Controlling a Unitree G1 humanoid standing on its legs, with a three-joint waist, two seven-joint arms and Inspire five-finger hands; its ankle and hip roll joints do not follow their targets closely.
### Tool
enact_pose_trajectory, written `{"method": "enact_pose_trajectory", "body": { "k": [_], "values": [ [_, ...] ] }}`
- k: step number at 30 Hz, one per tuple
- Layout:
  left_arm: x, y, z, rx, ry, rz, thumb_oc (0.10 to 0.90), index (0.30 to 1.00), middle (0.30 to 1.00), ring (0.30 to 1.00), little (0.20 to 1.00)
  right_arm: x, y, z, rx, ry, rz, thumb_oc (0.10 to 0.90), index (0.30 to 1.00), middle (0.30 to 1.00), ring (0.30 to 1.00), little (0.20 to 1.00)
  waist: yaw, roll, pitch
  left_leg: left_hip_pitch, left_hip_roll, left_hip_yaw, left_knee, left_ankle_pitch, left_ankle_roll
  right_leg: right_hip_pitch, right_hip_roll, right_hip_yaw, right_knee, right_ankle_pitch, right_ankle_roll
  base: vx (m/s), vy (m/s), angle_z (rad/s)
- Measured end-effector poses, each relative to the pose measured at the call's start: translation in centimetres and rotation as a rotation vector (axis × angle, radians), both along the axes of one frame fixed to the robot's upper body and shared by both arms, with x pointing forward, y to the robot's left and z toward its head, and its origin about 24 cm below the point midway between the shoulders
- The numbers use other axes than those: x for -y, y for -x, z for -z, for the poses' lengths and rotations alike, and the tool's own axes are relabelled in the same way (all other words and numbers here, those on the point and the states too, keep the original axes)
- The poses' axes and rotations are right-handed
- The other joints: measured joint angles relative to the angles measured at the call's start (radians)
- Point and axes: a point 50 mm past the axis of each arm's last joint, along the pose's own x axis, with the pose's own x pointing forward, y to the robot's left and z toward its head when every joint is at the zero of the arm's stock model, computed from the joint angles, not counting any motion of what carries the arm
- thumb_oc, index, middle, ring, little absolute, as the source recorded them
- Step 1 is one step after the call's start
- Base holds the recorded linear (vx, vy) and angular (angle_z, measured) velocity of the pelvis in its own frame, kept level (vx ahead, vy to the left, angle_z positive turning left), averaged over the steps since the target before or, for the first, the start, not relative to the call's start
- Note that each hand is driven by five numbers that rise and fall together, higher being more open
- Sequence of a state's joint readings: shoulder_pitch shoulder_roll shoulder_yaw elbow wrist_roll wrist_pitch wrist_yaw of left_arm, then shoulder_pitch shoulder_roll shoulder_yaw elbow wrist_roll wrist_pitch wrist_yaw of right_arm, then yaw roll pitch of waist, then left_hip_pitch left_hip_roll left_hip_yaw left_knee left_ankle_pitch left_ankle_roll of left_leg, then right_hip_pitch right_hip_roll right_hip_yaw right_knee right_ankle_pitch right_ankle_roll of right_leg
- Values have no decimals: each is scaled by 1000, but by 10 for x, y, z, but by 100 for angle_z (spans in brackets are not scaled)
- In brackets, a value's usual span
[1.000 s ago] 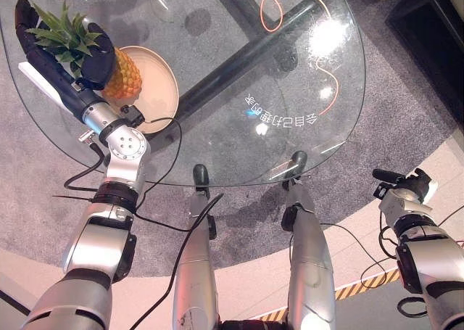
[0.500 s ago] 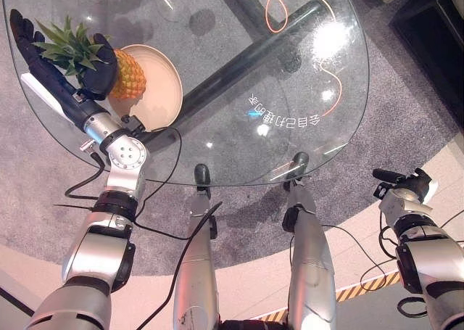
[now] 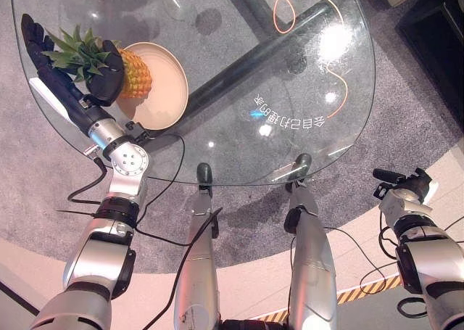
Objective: Pick up the fruit to the plate
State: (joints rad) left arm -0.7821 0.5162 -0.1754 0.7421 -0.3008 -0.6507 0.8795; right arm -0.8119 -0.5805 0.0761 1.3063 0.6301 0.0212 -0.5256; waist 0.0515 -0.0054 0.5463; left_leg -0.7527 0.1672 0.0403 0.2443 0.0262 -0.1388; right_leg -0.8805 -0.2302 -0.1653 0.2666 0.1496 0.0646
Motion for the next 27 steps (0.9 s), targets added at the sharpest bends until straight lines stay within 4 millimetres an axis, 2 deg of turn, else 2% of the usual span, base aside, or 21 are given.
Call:
{"method": "enact_pose_trajectory", "body": {
  "k": [10,27],
  "values": [
    [5,5,9,6,11,25,800,900,900,900,900,1,1,1,4,-3,7,800,900,900,900,900,8,0,0,1,-4,-22,-1,9,4,20,-7,-24,-2,0,0,-14,-9,6],
    [17,7,1,65,29,74,800,900,900,900,900,2,3,2,10,-19,21,800,900,900,900,900,24,0,0,30,-9,-28,-1,10,5,57,-12,-30,-8,1,3,0,0,0]
  ]
}}
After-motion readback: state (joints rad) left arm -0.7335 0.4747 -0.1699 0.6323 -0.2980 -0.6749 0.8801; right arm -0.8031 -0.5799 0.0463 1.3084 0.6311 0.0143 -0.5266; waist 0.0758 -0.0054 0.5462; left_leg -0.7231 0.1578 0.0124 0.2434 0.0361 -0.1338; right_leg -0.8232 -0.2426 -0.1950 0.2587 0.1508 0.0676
